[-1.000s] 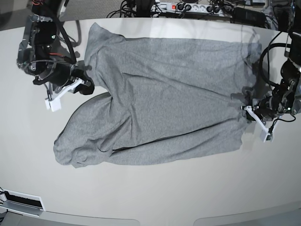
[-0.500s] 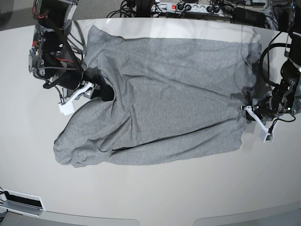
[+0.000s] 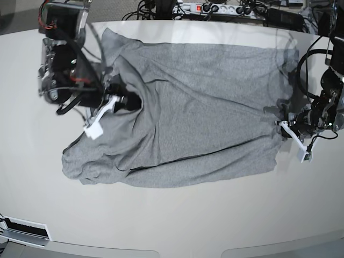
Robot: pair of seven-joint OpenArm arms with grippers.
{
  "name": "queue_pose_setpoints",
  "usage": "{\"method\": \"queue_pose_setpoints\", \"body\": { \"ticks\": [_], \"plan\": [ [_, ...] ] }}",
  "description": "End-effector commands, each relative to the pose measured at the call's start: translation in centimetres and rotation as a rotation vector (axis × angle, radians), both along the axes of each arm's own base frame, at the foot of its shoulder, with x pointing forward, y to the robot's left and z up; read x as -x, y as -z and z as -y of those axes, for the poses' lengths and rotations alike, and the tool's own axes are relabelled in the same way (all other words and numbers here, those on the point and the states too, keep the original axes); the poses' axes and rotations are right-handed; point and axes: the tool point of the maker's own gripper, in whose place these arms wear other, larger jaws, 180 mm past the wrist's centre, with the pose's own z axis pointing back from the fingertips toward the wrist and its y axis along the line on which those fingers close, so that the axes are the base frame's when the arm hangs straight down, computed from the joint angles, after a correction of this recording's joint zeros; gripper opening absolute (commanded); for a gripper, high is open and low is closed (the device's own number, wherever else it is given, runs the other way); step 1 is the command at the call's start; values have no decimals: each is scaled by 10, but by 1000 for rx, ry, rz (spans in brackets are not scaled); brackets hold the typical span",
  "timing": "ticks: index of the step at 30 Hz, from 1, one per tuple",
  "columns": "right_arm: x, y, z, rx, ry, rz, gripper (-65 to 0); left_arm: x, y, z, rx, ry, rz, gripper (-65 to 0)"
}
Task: Layout the t-shirt on the table in an organized manner, then fold the t-shirt properly
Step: 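Drag the grasped fabric with the right gripper away from the left gripper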
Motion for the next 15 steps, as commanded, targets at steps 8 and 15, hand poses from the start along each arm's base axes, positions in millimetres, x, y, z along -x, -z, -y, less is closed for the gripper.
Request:
{"method": "queue_pose_setpoints", "body": {
  "ticks": [8,15],
  "plan": [
    [-24,-93,15,152,-86,339,-650,-5,-7,0,21,-10,-1,-650],
    [-27,-108,-11,290,-138,435,-650,-7,-9,3,46,-20,7,-650]
  ]
}}
